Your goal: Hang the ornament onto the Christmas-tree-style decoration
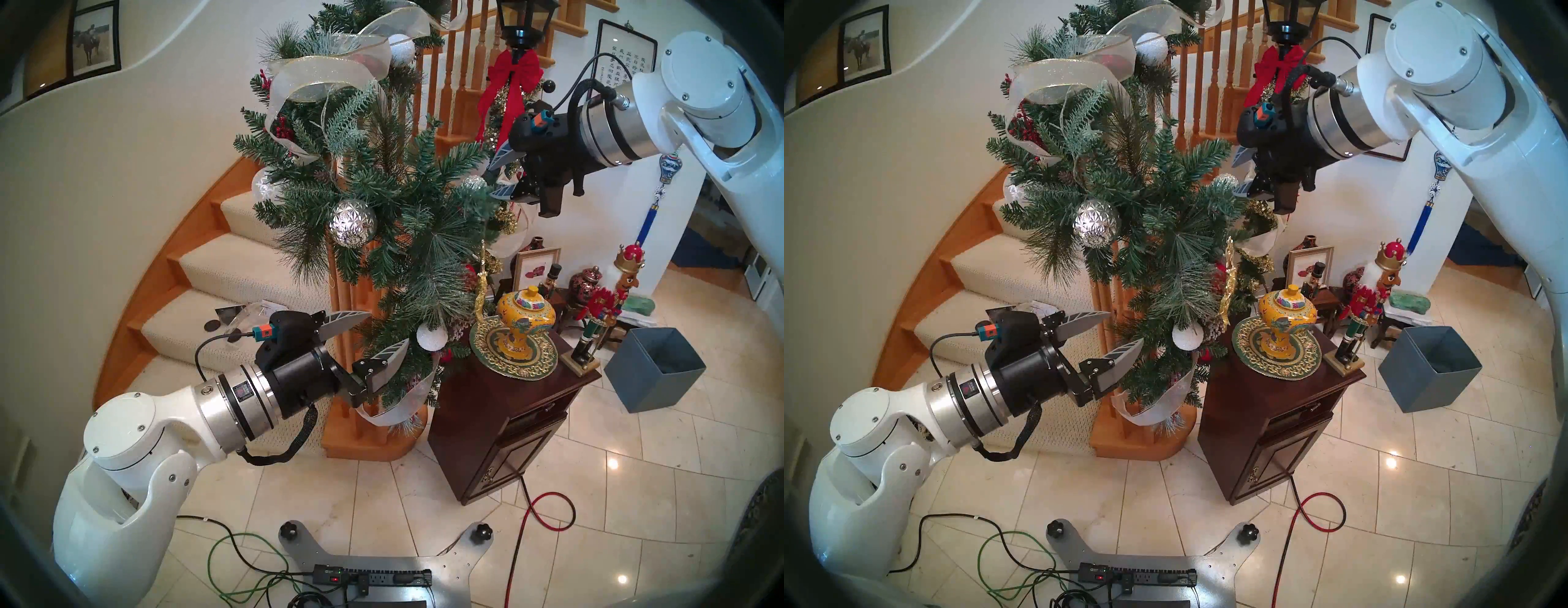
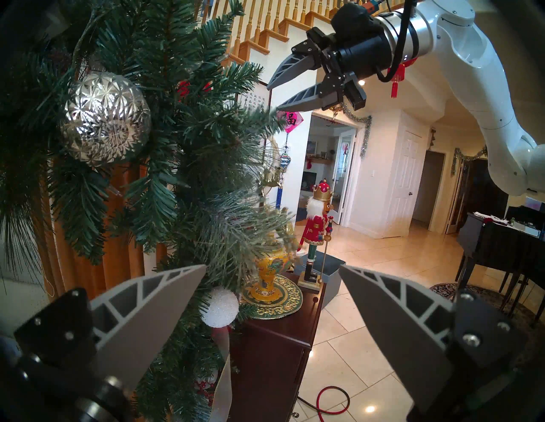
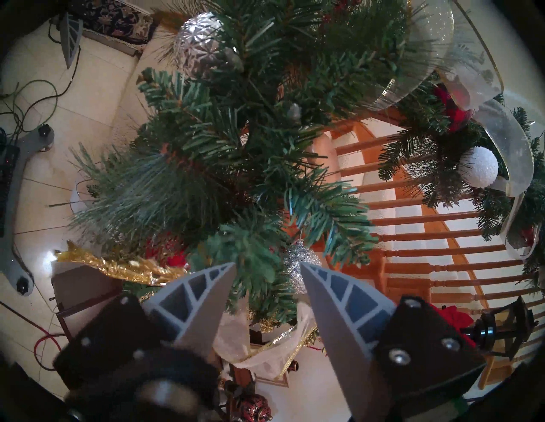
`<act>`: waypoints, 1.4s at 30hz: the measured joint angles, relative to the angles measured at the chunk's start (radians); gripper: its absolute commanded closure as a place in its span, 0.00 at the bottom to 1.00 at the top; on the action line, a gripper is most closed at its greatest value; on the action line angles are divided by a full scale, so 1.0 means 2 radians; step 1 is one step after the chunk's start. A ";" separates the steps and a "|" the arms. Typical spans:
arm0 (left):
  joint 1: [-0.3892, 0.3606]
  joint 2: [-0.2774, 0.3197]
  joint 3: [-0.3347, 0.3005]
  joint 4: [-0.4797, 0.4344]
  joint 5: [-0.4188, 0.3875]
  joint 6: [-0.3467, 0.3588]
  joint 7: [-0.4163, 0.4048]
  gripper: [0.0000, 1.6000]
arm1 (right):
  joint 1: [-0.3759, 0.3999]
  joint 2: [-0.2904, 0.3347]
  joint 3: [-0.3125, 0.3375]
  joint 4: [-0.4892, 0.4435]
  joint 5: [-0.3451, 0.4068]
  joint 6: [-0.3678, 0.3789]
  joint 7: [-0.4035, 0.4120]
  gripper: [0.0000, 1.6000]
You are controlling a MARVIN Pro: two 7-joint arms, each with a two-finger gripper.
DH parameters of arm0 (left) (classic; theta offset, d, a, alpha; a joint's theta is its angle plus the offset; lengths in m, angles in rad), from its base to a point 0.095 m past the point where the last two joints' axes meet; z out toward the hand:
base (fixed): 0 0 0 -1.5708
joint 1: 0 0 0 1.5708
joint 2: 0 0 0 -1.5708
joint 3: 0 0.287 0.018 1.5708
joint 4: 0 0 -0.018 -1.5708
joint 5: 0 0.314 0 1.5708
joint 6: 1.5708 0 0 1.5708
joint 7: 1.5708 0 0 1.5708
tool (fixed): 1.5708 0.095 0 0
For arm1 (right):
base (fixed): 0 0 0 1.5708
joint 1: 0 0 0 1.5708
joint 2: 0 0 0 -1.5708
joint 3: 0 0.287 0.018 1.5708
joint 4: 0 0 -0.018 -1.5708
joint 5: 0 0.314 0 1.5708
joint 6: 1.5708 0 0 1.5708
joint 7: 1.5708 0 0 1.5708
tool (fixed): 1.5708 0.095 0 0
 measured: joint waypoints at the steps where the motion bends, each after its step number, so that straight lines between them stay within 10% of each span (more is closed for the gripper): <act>1: 0.000 0.000 0.000 0.000 0.000 0.000 0.000 0.00 | 0.000 0.000 0.000 0.000 0.001 0.000 0.000 0.37; 42: 0.000 0.000 0.000 0.000 0.000 0.000 0.000 0.00 | -0.014 0.031 0.006 -0.011 0.033 0.004 -0.016 0.39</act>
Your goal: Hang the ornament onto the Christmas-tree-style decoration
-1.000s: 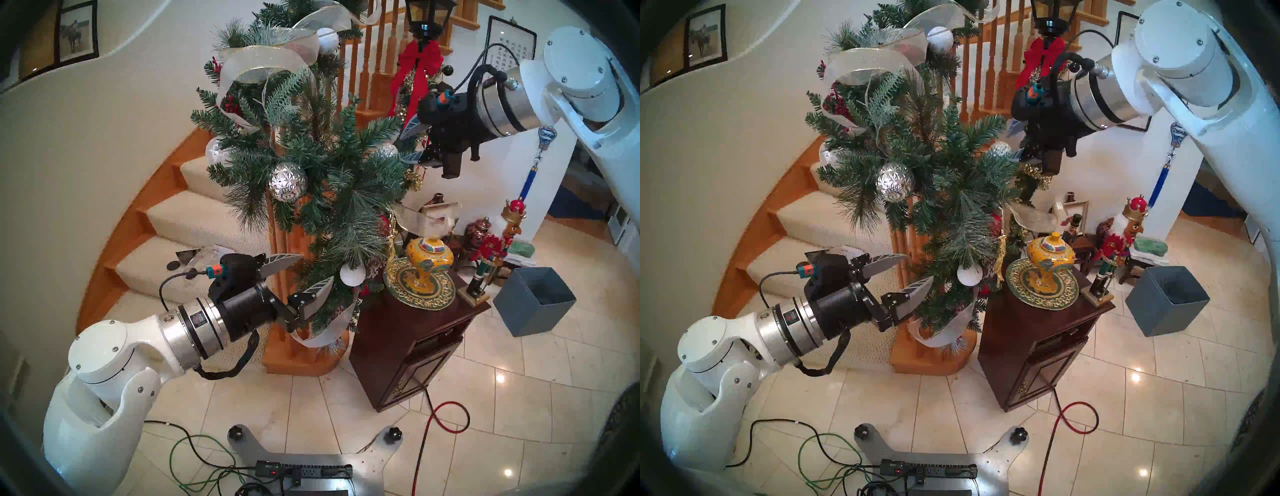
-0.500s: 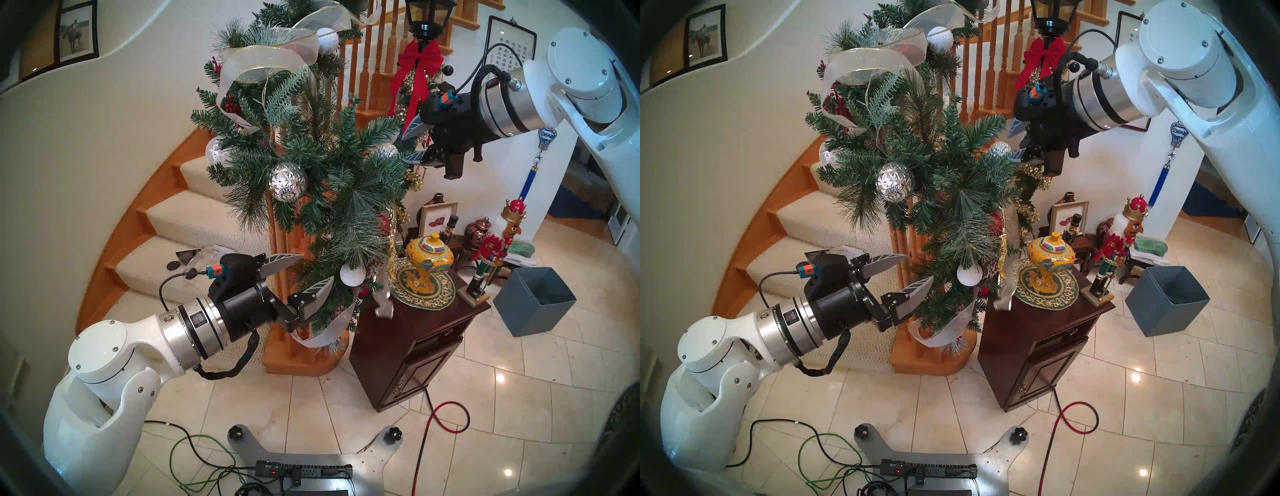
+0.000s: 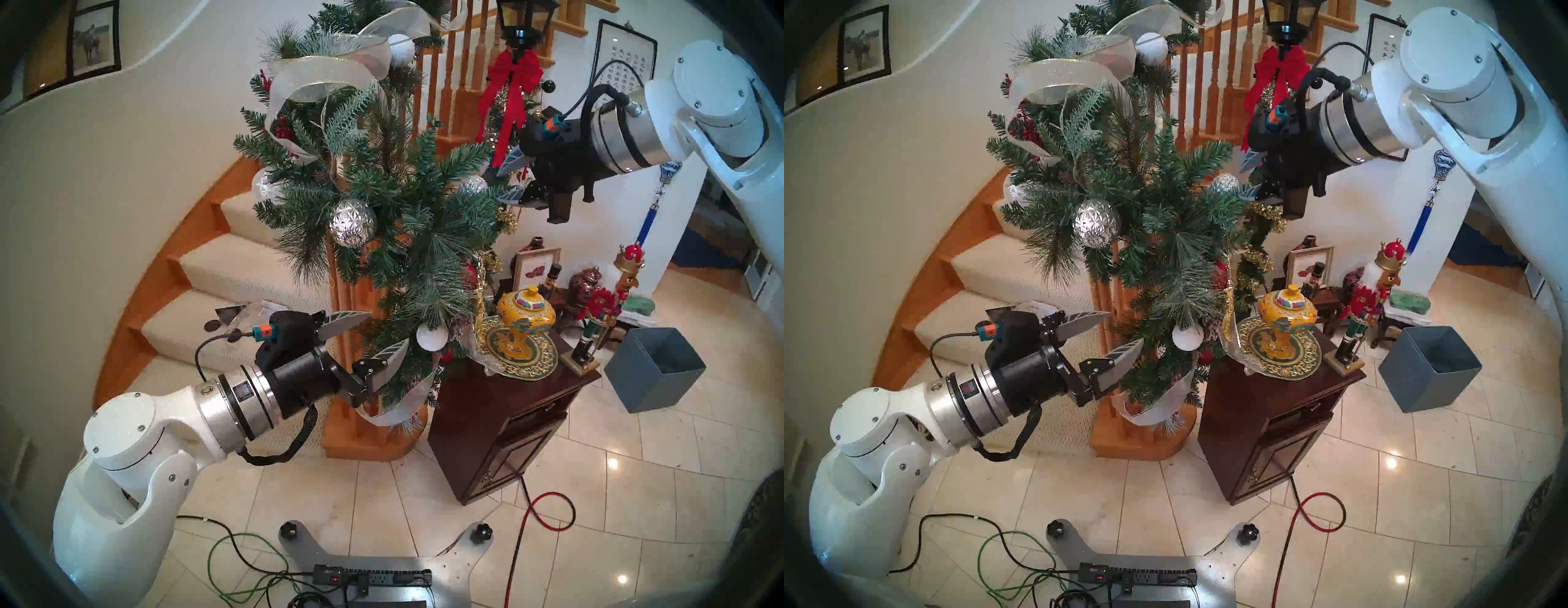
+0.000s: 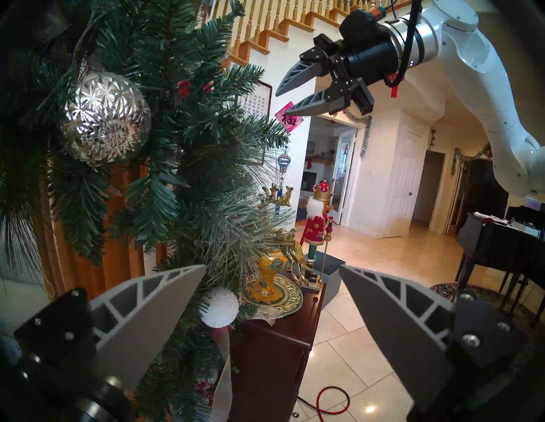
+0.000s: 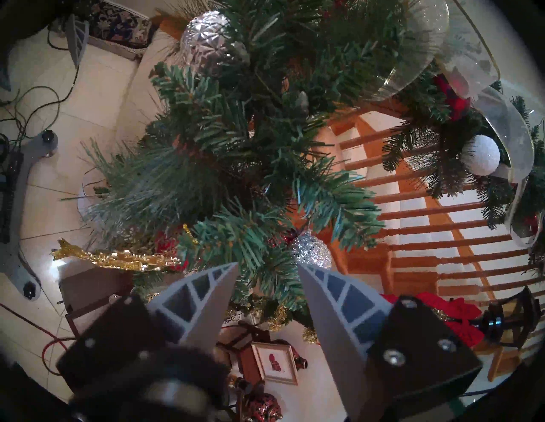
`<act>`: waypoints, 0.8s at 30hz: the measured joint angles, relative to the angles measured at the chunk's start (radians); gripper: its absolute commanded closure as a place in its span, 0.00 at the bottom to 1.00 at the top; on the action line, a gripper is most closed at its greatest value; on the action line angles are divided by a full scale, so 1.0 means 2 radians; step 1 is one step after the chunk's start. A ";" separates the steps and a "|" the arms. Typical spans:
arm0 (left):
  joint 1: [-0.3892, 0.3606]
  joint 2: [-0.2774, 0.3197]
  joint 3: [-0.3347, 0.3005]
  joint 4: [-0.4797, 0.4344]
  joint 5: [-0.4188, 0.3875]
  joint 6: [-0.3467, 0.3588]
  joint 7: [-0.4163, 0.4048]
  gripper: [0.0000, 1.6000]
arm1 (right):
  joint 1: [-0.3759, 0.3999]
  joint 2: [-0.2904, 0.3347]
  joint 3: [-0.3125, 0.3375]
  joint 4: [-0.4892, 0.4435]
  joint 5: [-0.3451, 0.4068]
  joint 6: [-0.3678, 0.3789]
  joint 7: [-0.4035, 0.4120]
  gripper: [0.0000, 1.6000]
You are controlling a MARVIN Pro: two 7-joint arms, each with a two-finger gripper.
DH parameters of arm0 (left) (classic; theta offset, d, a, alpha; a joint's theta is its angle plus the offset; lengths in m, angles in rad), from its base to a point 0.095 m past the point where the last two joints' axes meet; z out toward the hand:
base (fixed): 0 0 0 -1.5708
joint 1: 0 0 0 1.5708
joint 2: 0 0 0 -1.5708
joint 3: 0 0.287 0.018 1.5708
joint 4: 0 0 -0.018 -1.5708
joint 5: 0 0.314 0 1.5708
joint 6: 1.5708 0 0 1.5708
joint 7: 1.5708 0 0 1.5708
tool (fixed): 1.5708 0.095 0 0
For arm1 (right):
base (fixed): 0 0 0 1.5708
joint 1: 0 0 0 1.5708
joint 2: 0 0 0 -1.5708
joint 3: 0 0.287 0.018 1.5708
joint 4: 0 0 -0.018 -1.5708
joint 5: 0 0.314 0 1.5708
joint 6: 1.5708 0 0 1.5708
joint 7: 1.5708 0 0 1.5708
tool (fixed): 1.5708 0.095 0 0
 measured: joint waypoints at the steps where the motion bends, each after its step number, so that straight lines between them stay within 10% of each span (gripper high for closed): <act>1: 0.000 0.000 0.000 0.000 0.000 0.000 0.000 0.00 | -0.002 0.003 0.001 -0.002 0.003 0.001 -0.001 0.38; 24: 0.000 0.000 0.000 0.000 0.000 0.000 0.000 0.00 | -0.053 0.097 0.053 -0.030 0.096 0.015 -0.038 0.35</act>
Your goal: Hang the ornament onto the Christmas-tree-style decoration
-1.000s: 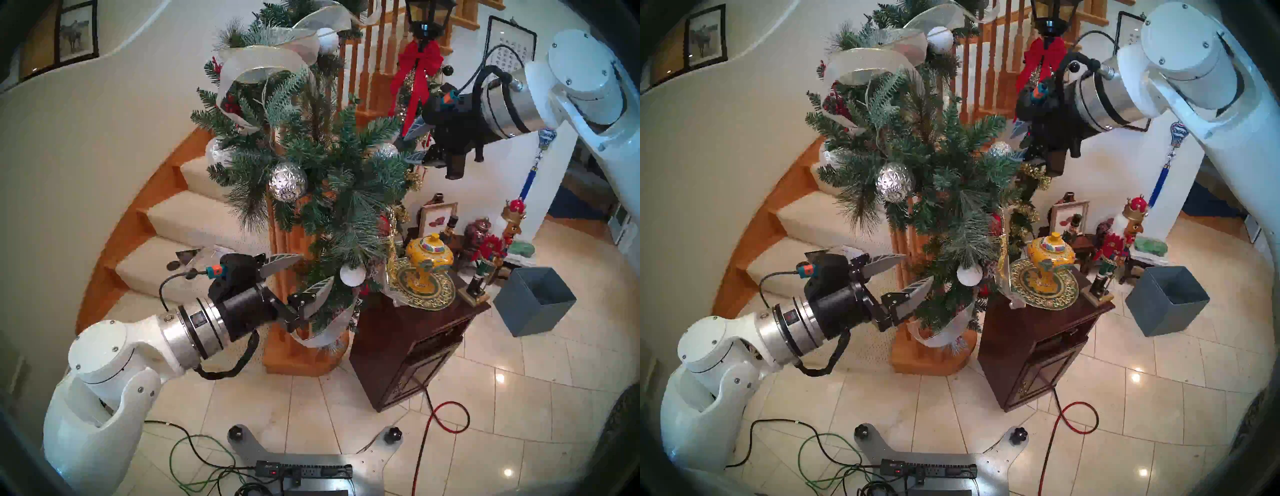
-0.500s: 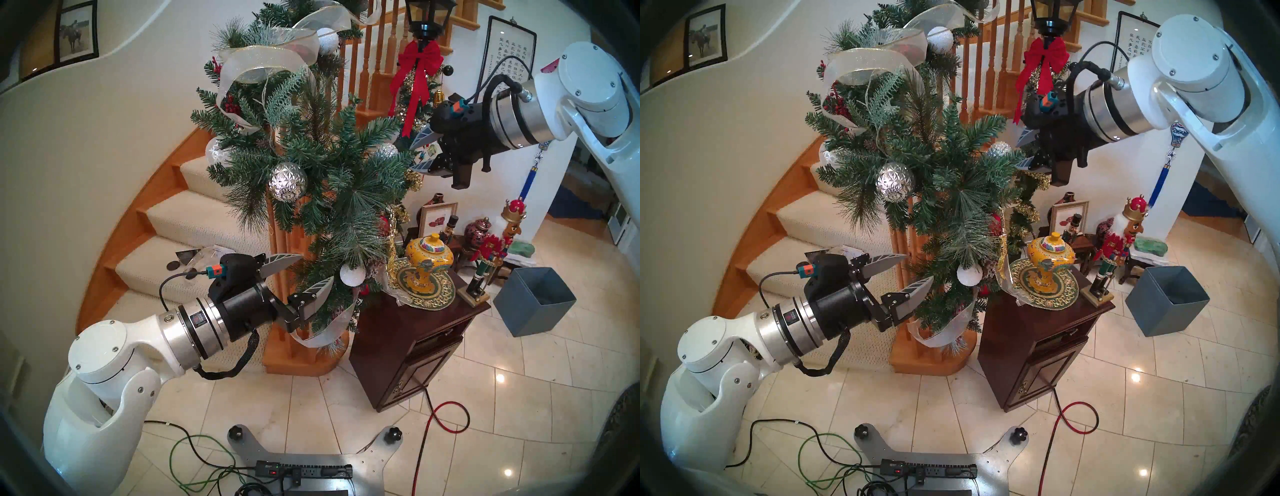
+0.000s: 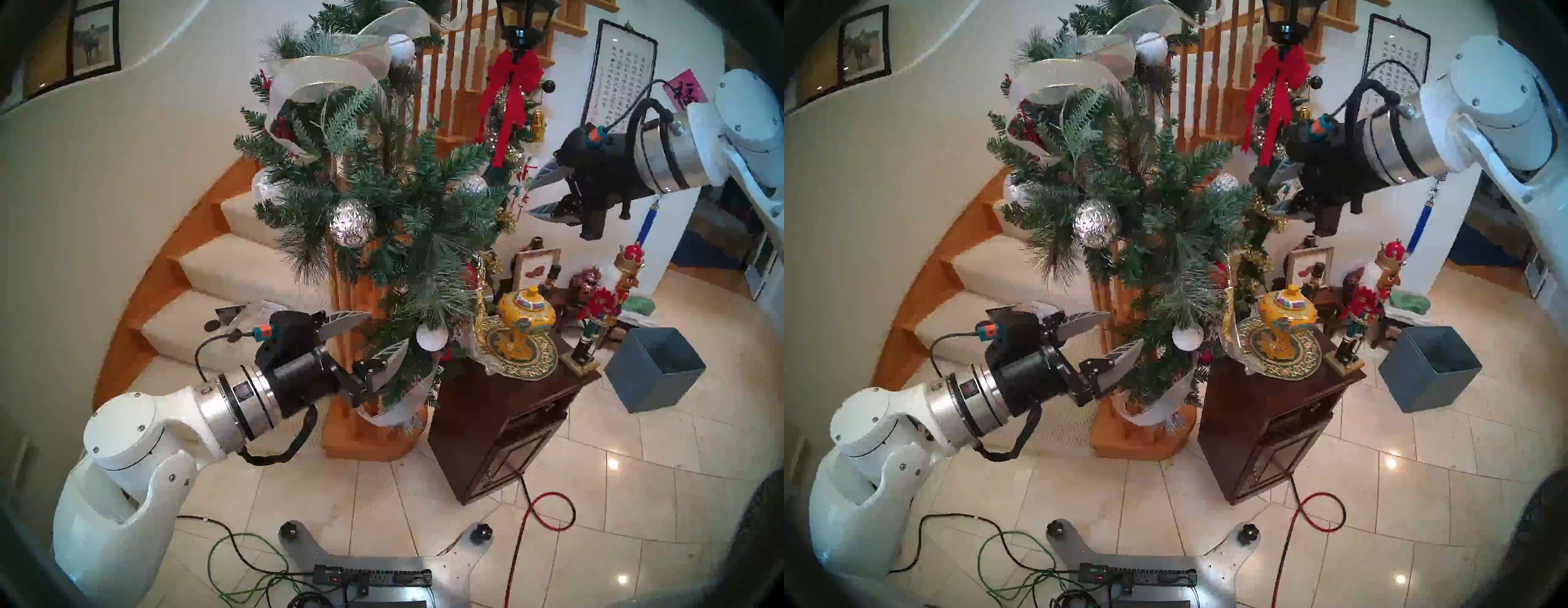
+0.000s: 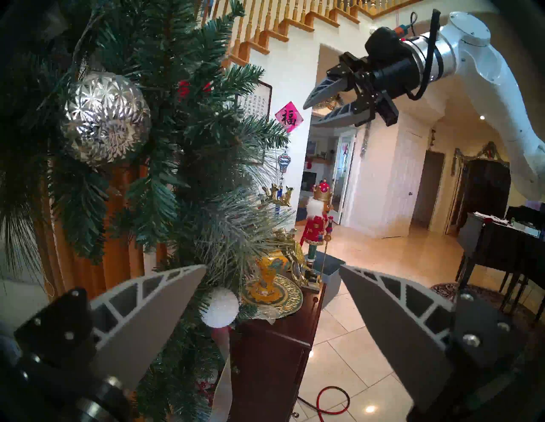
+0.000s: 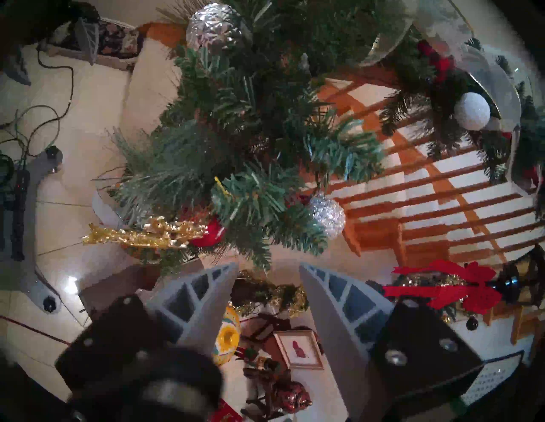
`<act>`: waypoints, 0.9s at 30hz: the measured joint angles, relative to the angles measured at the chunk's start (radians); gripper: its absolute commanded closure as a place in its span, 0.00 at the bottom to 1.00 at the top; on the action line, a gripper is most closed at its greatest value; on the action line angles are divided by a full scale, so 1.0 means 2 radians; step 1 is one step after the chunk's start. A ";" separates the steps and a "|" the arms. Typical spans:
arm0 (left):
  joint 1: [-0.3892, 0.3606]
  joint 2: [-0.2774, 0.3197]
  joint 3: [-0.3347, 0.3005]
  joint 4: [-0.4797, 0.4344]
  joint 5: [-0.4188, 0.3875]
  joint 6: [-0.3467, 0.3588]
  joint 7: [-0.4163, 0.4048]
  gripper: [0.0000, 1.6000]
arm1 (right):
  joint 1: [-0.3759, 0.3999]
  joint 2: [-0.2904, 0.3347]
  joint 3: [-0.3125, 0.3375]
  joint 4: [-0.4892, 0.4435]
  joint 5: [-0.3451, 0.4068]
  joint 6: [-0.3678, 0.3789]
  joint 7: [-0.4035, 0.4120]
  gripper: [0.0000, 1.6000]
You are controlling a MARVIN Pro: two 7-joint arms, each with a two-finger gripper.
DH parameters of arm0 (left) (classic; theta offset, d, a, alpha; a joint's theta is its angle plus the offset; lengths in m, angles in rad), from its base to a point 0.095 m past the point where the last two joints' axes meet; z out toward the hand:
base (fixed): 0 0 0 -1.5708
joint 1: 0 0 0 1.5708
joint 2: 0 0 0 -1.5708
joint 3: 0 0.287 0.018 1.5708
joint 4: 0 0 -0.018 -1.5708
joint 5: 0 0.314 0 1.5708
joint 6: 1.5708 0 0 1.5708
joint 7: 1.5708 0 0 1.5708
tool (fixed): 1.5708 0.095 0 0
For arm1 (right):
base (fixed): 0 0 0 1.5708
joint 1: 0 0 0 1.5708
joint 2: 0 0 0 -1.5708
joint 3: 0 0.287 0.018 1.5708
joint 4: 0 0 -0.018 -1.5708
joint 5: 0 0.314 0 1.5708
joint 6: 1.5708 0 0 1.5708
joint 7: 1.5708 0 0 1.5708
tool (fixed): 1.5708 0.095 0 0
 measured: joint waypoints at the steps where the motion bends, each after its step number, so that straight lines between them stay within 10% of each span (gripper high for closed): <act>1: 0.000 0.000 0.000 0.000 0.000 0.000 0.000 0.00 | -0.004 0.004 0.005 0.003 0.007 0.003 -0.001 0.34; 27: 0.000 0.000 0.000 0.000 0.000 0.000 0.000 0.00 | -0.106 0.043 0.055 0.074 0.131 0.077 -0.013 0.18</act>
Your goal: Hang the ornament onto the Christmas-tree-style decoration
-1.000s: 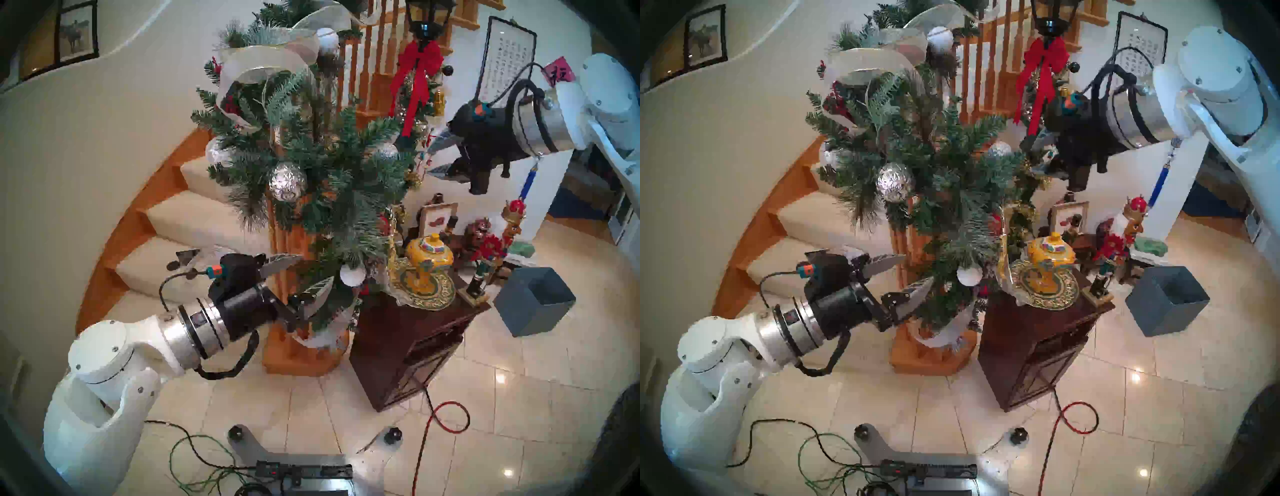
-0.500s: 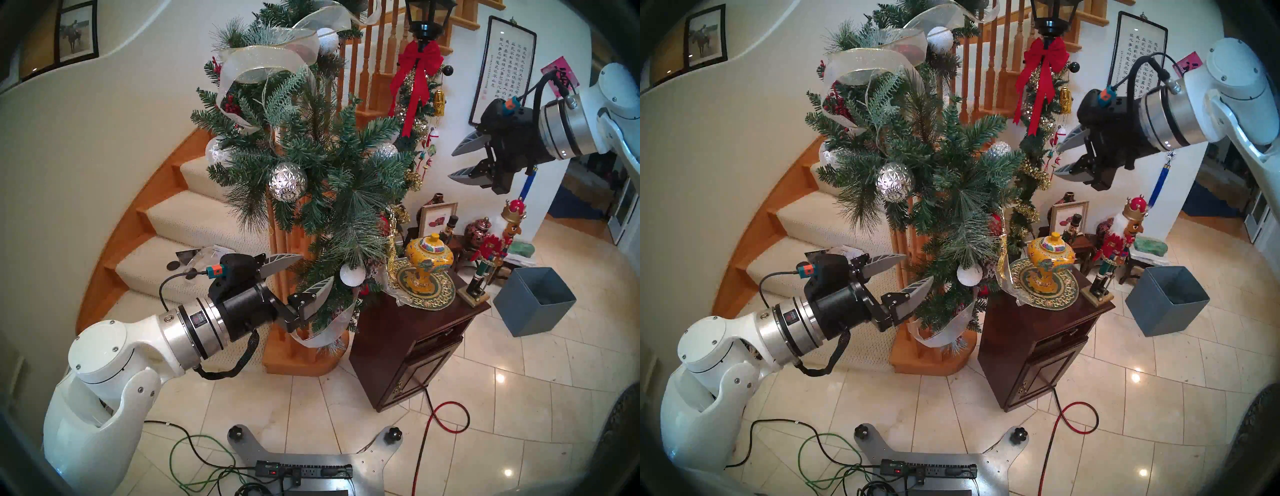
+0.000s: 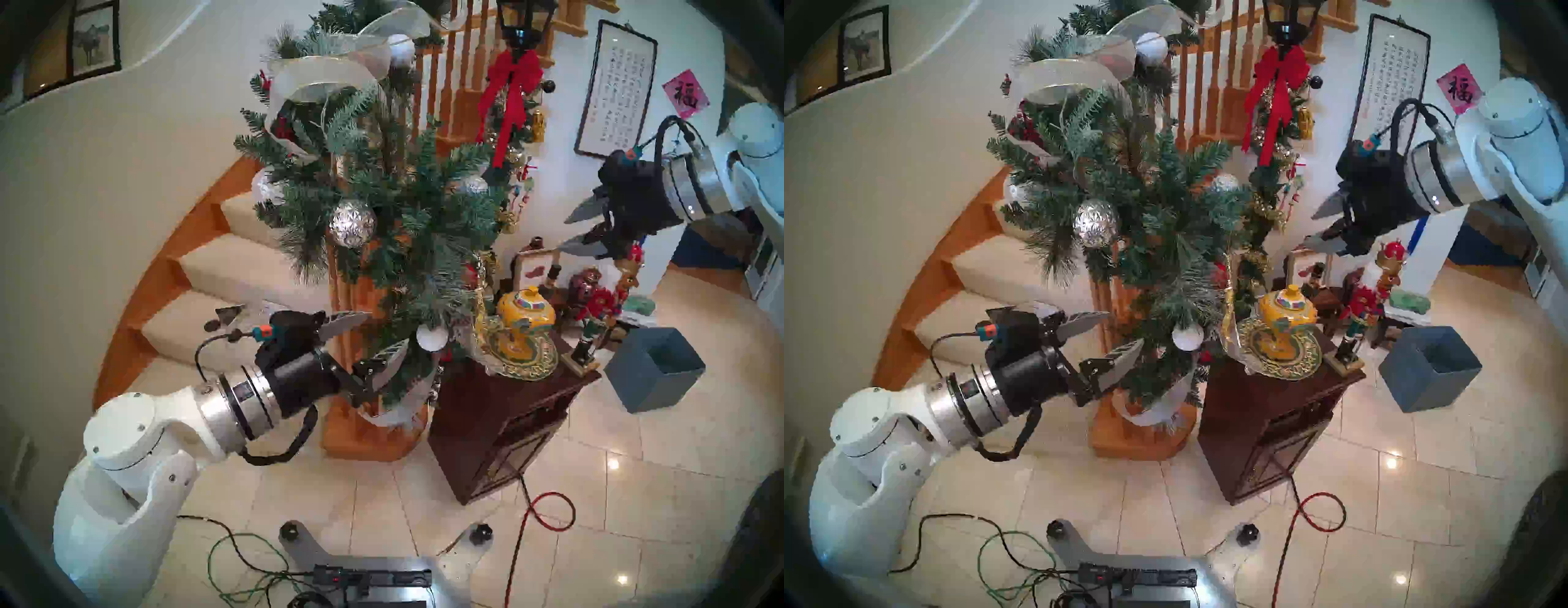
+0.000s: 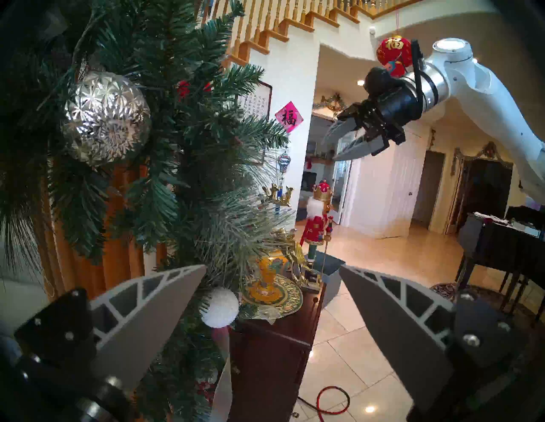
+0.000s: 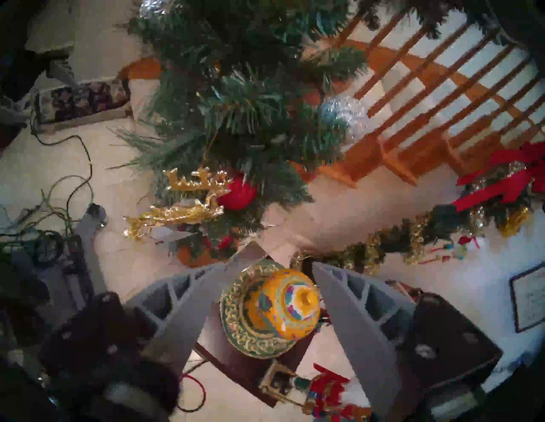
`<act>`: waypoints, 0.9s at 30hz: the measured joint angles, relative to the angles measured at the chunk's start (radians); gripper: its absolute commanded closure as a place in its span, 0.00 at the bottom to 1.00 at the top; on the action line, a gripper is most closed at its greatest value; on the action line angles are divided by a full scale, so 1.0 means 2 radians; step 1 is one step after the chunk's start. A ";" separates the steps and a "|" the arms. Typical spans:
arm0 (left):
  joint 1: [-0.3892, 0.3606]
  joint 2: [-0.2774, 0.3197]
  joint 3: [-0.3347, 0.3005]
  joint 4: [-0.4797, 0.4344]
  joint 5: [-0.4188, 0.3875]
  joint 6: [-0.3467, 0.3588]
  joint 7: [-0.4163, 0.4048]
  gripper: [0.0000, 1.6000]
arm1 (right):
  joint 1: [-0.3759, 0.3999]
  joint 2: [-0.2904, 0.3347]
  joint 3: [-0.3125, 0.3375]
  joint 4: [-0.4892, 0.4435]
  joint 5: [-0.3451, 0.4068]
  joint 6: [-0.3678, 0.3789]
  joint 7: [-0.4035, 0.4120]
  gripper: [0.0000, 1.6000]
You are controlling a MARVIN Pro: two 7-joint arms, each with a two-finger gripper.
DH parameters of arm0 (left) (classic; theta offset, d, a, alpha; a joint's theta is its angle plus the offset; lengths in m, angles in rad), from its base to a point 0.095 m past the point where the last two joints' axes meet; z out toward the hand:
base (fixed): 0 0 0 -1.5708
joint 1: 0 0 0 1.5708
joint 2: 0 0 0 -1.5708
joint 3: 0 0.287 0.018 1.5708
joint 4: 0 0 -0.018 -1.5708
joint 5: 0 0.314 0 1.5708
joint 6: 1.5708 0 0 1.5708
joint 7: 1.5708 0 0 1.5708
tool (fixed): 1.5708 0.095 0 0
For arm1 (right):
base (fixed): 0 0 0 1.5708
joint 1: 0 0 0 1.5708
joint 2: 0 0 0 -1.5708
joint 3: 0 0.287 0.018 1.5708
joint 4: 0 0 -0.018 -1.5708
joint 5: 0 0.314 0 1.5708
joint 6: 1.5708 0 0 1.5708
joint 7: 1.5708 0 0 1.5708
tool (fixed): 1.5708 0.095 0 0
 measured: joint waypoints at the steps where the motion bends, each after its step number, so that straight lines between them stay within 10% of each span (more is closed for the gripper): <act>1: 0.000 0.000 0.000 0.000 0.000 0.000 0.000 0.00 | -0.002 0.000 0.000 0.001 0.003 0.001 -0.001 0.17; 27: 0.000 0.000 0.000 0.000 0.000 0.000 0.000 0.00 | -0.065 0.007 0.015 0.047 0.105 -0.001 -0.006 0.00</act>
